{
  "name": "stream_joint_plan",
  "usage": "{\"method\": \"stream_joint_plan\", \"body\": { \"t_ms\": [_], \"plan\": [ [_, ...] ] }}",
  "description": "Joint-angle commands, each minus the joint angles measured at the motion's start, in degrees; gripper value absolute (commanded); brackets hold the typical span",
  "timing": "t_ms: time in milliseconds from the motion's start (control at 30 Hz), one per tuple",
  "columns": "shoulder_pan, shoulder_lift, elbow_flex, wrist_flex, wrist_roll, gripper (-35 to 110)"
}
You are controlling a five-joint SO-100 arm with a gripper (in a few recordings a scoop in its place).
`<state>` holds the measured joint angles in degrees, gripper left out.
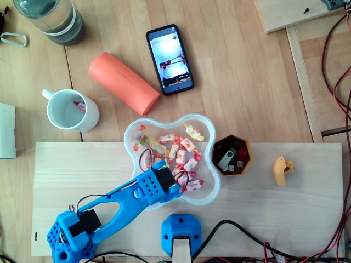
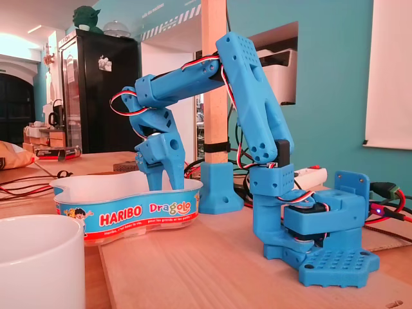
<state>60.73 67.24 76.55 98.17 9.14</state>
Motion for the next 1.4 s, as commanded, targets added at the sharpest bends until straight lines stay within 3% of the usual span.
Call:
{"method": "stream_joint_plan", "body": {
  "t_ms": [0, 367, 733, 1367],
  "plan": [
    [0.8, 2.3, 0.5, 0.9, 3.5, 32],
    [0.6, 2.0, 0.4, 0.5, 12.3, 32],
    [-3.3, 2.0, 2.4, -5.2, 33.0, 33],
    [-4.5, 2.3, 5.9, -6.1, 34.7, 32]
  ]
}}
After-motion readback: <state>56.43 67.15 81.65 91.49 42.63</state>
